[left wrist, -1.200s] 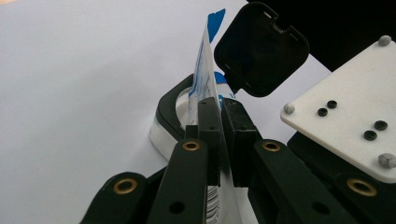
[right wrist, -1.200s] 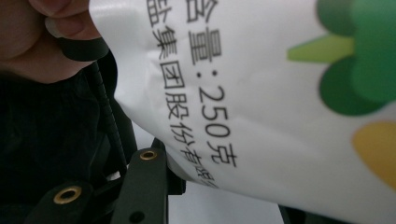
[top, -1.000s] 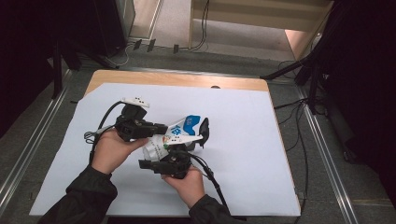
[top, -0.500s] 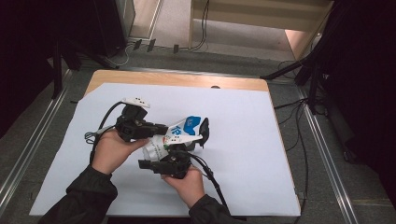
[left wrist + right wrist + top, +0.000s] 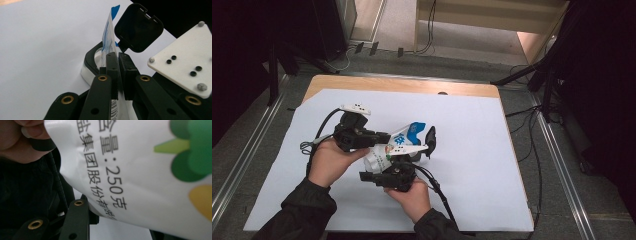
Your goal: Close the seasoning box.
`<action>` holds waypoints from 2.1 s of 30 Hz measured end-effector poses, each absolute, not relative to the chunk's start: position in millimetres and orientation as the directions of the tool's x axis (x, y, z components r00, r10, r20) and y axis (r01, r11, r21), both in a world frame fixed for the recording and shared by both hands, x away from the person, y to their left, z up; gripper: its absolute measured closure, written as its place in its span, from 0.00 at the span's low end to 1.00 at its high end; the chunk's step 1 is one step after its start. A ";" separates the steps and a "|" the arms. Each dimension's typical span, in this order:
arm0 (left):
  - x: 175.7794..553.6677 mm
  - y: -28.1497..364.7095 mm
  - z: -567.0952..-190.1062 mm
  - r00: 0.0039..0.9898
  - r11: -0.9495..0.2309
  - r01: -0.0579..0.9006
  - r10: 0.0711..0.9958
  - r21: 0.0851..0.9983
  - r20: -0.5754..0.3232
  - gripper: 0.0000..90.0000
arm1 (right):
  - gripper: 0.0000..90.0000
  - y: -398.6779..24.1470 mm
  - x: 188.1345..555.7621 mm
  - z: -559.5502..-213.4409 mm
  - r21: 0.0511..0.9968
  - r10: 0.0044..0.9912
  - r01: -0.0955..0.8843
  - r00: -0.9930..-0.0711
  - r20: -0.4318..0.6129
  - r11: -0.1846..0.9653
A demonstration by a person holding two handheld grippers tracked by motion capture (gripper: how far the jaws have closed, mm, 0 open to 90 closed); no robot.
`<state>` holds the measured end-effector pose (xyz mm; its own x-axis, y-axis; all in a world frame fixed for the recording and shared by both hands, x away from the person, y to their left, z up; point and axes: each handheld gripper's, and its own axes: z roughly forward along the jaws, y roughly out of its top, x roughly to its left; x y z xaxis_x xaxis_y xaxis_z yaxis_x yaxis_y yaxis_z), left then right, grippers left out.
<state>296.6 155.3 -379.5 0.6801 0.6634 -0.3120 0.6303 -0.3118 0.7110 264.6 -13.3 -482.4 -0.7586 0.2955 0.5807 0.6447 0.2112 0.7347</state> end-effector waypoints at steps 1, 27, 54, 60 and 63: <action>296.5 156.0 -378.9 0.684 -0.315 0.627 0.662 0.713 -0.308 0.98 | 0.72 -13.4 264.4 -482.5 0.733 0.297 0.647 -0.756 0.583 0.210; 298.2 150.8 -380.4 0.682 -0.320 0.627 0.666 0.710 -0.302 0.98 | 0.72 -13.8 265.8 -481.7 0.721 0.286 0.663 -0.744 0.604 0.201; 301.8 148.4 -380.8 0.681 -0.318 0.630 0.665 0.708 -0.307 0.98 | 0.70 -14.9 266.7 -478.8 0.735 0.289 0.644 -0.760 0.582 0.213; 301.9 147.9 -381.0 0.680 -0.319 0.630 0.667 0.709 -0.304 0.98 | 0.68 -14.6 266.0 -478.5 0.742 0.294 0.634 -0.767 0.570 0.218; 301.9 147.9 -381.0 0.680 -0.319 0.629 0.668 0.709 -0.303 0.98 | 0.67 -14.3 265.7 -478.8 0.752 0.293 0.620 -0.778 0.555 0.223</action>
